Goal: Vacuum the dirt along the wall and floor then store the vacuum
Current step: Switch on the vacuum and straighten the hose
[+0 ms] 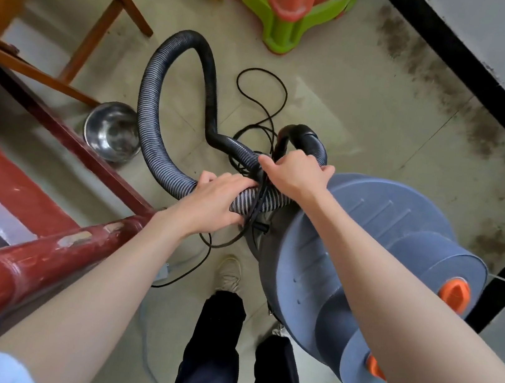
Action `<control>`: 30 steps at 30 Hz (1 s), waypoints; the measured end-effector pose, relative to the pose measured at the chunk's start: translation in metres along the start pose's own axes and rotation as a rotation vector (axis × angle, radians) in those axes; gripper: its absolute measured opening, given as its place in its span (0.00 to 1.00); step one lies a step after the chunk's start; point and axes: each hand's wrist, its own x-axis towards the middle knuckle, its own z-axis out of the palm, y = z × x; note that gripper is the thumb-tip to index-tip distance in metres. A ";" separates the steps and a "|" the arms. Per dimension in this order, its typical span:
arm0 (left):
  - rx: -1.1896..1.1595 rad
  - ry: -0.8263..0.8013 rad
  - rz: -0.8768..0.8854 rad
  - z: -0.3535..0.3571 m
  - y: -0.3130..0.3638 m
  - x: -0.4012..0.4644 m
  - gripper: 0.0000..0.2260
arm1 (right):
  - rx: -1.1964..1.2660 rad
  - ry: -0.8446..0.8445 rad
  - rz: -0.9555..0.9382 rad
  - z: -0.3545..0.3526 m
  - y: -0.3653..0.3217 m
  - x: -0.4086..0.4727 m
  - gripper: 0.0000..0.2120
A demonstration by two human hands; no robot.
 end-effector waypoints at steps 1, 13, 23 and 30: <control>-0.015 0.025 0.005 0.000 0.000 -0.002 0.25 | 0.032 -0.022 0.037 -0.002 -0.003 0.003 0.19; 0.130 0.231 -0.116 -0.056 -0.010 -0.021 0.22 | 0.441 0.069 0.235 -0.028 0.021 -0.009 0.14; 0.032 0.316 -0.164 -0.094 -0.035 -0.036 0.23 | -0.086 0.059 -0.308 -0.021 0.033 -0.011 0.30; 0.005 0.435 -0.237 -0.123 -0.064 -0.056 0.25 | -0.300 -0.048 -0.274 -0.008 0.011 0.014 0.28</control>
